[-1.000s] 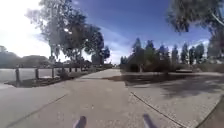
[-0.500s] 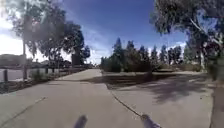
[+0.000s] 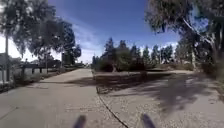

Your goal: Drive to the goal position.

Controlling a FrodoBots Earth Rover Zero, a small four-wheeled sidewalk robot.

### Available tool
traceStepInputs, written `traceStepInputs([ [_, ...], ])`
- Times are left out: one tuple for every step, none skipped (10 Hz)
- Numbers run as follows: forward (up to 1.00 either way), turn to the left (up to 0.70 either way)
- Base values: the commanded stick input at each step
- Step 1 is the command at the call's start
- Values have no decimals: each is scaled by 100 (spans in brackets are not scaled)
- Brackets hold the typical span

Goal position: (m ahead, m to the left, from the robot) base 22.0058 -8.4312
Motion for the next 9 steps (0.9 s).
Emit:
traceStepInputs([
  [100,40],
  [100,40],
  [100,40],
  [100,40],
  [0,0],
  [0,0],
  [0,0],
  [0,0],
  [0,0],
])
